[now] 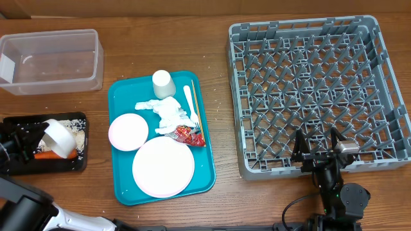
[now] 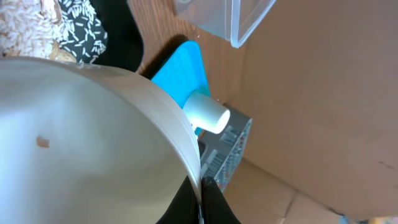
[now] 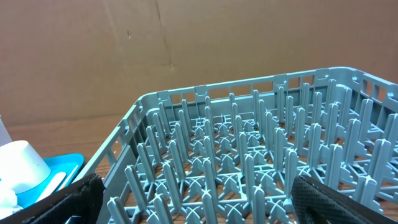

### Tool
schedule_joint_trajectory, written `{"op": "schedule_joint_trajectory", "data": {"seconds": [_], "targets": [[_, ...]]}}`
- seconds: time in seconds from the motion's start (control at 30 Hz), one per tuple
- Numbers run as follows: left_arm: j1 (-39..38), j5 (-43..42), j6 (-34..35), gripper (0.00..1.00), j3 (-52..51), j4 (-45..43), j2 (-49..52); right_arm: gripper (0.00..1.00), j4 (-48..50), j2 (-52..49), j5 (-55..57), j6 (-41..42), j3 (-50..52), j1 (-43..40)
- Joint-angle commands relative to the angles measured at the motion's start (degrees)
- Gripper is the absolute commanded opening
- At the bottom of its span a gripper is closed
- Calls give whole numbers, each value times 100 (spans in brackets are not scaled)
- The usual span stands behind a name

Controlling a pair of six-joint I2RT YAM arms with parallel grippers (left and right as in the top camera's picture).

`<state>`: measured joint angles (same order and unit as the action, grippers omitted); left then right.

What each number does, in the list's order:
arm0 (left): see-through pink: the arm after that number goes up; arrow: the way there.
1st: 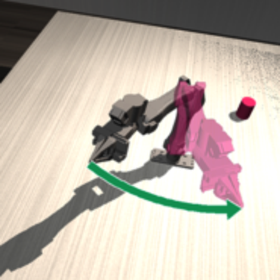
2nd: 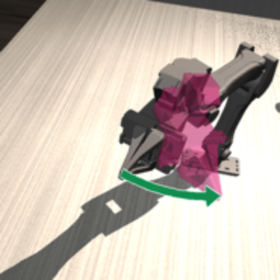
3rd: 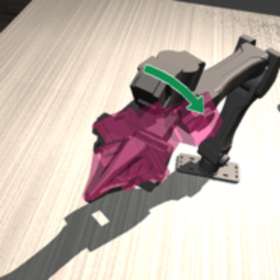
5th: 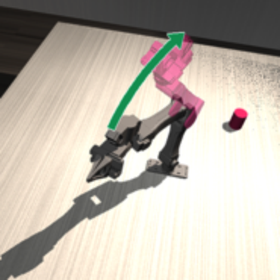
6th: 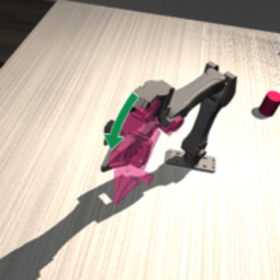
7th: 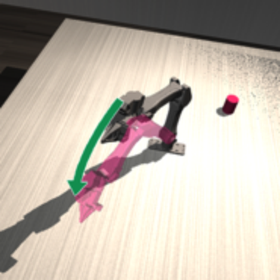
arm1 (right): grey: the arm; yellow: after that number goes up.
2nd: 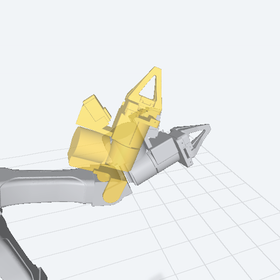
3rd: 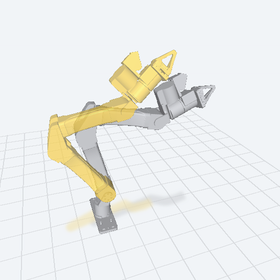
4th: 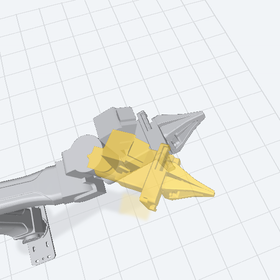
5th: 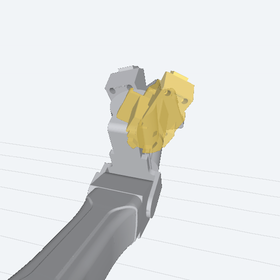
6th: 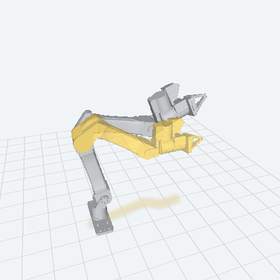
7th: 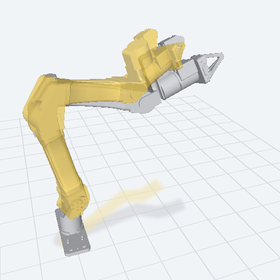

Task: Sort waste into correct bins and load items into the dishwasher rack
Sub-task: 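Tip the white bowl to dump its food onto the black tray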

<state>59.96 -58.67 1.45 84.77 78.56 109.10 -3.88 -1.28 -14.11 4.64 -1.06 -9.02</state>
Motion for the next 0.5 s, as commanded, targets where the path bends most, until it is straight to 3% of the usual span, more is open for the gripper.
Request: {"op": "schedule_joint_trajectory", "data": {"seconds": [0.0, 0.27, 0.47], "targets": [[-136, 564, 92, 4, 293, 142, -389, 100, 39, 0, 55, -17, 59, -37], [-479, 1283, 498, 4, 391, 225, -855, 100, 39, 0, 55, -17, 59, -37], [-1281, 1744, 608, 4, 391, 74, -1373, 100, 39, 0, 55, -17, 59, -37]]}}
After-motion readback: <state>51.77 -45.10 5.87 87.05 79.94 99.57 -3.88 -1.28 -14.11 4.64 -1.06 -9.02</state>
